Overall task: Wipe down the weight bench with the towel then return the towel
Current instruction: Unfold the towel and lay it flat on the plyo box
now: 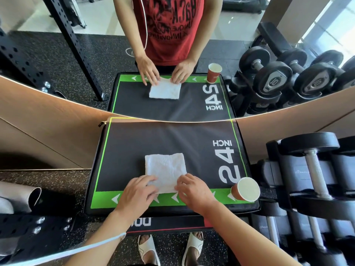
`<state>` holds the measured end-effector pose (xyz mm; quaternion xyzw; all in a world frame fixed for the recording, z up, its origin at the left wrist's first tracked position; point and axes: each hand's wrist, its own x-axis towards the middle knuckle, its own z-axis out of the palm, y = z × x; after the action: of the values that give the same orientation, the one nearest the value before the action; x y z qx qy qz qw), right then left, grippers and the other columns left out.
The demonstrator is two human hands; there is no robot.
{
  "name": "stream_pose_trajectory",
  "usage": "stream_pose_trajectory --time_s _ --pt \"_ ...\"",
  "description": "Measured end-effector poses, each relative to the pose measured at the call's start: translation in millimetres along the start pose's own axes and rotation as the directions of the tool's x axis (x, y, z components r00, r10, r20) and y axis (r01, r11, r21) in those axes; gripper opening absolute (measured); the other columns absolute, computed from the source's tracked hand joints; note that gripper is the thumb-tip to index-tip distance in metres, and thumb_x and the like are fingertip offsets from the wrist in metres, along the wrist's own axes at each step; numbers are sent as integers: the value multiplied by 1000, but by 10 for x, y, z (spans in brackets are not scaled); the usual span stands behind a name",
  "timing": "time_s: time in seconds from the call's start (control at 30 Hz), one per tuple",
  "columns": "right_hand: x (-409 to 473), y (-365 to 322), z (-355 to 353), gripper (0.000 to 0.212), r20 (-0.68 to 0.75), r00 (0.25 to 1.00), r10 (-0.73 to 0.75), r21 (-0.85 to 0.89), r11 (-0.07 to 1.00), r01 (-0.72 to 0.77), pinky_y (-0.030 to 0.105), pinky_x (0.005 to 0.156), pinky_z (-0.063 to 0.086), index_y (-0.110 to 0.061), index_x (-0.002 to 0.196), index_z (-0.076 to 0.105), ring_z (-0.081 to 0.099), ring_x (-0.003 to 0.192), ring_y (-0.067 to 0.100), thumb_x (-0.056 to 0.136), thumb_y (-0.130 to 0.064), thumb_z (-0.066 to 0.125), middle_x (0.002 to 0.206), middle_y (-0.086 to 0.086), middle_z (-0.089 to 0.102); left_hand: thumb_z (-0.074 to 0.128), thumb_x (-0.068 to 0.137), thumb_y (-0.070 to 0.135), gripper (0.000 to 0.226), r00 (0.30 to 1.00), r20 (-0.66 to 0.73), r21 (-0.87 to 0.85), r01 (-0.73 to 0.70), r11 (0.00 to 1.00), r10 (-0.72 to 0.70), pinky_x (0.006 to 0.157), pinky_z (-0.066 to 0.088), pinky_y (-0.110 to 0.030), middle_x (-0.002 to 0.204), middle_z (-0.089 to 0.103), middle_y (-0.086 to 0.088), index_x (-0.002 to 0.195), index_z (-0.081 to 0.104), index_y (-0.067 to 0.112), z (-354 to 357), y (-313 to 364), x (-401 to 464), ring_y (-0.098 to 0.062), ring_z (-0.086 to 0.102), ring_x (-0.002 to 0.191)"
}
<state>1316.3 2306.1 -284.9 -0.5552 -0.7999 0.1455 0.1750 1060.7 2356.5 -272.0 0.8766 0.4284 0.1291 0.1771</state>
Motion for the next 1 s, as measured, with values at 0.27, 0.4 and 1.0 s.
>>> stream_pose_trajectory --time_s 0.27,0.4,1.0 --pt "14 62 -120 27 -38 998 53 20 998 -52 38 98 52 -23 121 72 58 123 24 97 -32 64 141 -4 60 84 84 37 19 1000 -12 0 17 1000 -17 103 49 -39 136 65 5 100 80 28 -88 43 96 -18 60 123" --pt "101 116 -75 53 174 983 60 -63 997 -50 46 118 36 -26 154 48 28 157 29 105 -43 54 169 -1 32 65 95 47 60 987 149 140 42 989 -63 115 39 -54 164 35 -1 151 50 29 24 20 165 -24 34 152" --pt "1506 -546 365 57 258 962 85 -70 995 -69 47 124 19 -28 159 40 7 160 21 106 -40 54 172 -3 22 47 106 49 58 944 255 109 186 976 -208 128 13 -53 173 6 17 160 28 45 -664 -1321 232 -4 -2 159"
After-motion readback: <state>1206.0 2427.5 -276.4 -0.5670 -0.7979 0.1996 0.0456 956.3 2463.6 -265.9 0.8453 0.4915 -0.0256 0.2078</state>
